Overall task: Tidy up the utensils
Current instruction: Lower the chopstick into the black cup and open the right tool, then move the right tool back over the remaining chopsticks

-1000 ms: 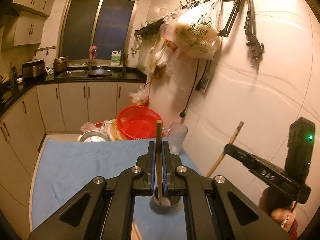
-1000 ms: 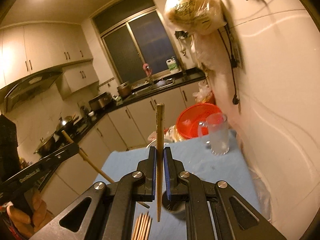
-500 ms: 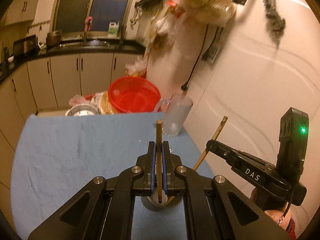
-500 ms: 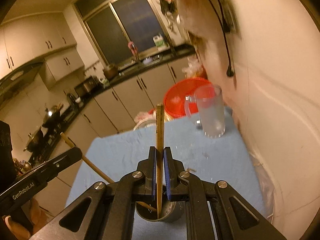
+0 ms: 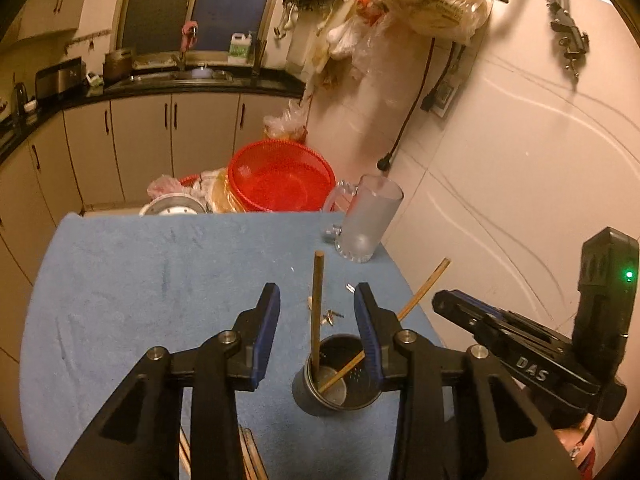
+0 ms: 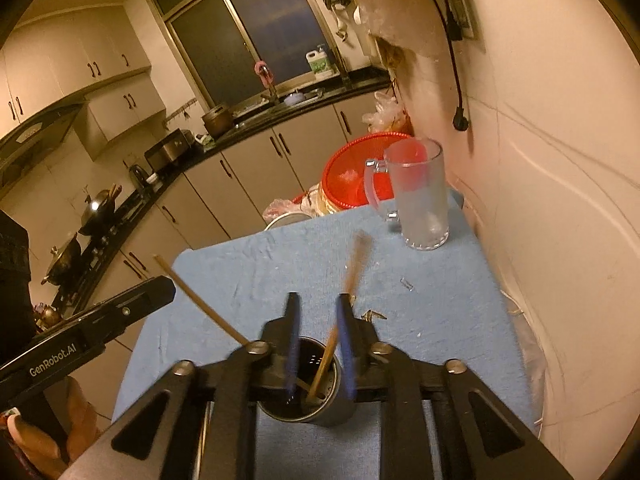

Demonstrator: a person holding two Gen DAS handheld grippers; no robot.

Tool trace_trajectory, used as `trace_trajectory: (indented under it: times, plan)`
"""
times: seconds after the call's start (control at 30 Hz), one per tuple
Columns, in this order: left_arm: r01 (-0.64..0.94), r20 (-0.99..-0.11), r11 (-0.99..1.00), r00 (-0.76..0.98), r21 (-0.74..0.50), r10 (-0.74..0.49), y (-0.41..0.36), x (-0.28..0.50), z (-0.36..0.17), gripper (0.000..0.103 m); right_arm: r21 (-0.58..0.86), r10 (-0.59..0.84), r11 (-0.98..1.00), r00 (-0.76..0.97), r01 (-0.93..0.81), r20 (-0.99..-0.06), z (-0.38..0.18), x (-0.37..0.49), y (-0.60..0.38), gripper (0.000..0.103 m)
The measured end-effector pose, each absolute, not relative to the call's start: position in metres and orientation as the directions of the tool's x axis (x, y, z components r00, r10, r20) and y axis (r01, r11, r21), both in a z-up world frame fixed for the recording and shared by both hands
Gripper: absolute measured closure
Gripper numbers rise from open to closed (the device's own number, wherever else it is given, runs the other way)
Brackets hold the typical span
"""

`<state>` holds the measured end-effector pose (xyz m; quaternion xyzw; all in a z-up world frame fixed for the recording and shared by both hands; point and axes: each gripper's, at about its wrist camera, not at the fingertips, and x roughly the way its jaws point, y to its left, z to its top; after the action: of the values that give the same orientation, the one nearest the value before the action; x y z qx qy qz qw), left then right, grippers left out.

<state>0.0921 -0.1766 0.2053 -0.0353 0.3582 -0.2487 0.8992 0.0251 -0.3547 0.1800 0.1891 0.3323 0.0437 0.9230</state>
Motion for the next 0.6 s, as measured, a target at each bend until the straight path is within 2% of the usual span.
trace_trajectory:
  times: [0.17, 0.37, 0.47, 0.6]
  plan:
    - [0.423, -0.605, 0.873, 0.638, -0.241, -0.476, -0.169, 0.077, 0.22, 0.066, 0.379, 0.211, 0.925, 0.801, 0.021, -0.56, 0.201, 0.001, -0.35, 0.072]
    - [0.406, -0.591, 0.881, 0.658, -0.243, -0.466, -0.145, 0.053, 0.225, 0.064, 0.348, 0.216, 0.937, 0.819, -0.021, -0.532, 0.213, -0.033, -0.328, 0.059]
    - [0.378, -0.598, 0.893, 0.666, -0.245, -0.446, -0.126, 0.041, 0.217, 0.062, 0.34, 0.214, 0.94, 0.814, -0.022, -0.539, 0.207, -0.049, -0.314, 0.052]
    - [0.341, -0.625, 0.908, 0.66, -0.243, -0.416, -0.1, 0.027, 0.197, 0.062, 0.288, 0.192, 0.957, 0.788, -0.02, -0.584, 0.186, -0.065, -0.289, 0.051]
